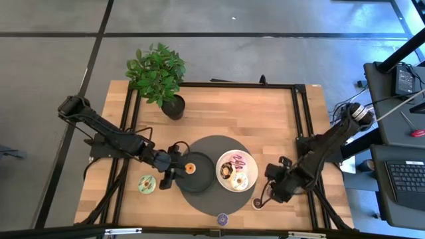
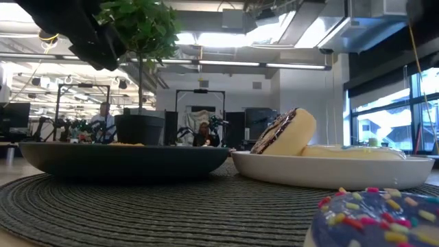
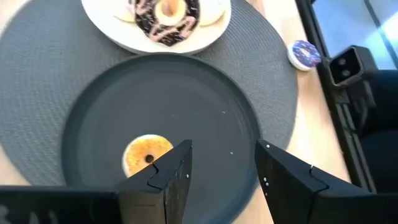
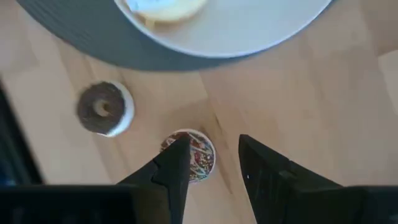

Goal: Pick & Place donuts
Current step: Put the small brown donut onto the black plate

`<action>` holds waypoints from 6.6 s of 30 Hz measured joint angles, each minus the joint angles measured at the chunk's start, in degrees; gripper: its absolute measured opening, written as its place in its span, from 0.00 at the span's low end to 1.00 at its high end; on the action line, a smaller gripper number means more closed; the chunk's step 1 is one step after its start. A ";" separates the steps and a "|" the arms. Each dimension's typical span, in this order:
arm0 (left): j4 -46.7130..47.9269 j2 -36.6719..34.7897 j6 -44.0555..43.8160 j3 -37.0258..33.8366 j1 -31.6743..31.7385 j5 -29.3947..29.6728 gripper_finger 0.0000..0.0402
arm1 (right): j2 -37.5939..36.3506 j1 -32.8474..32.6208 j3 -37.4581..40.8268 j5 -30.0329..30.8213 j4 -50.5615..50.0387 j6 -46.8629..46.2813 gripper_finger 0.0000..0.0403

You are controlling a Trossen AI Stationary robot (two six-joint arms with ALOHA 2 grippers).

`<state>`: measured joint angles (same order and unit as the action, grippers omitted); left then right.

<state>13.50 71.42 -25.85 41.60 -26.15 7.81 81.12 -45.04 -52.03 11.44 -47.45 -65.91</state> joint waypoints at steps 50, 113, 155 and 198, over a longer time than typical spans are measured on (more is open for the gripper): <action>0.02 0.04 0.04 0.00 0.04 9.12 0.42 | 12.81 -2.73 -0.04 -5.98 6.38 -9.00 0.31; 0.04 0.07 0.07 0.00 0.06 9.23 0.42 | 15.83 -1.53 -0.08 -7.40 5.95 -28.85 0.25; 0.04 0.07 0.06 0.00 0.04 9.14 0.42 | 4.18 9.93 -11.96 3.61 -4.42 2.58 0.14; 9.14 0.04 -6.41 0.02 -0.37 -2.44 0.42 | 41.06 34.45 -43.41 -12.15 20.04 60.53 0.14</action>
<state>22.63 71.46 -32.26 41.63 -26.52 5.37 122.18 -10.59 -95.44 -0.71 -27.41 -5.38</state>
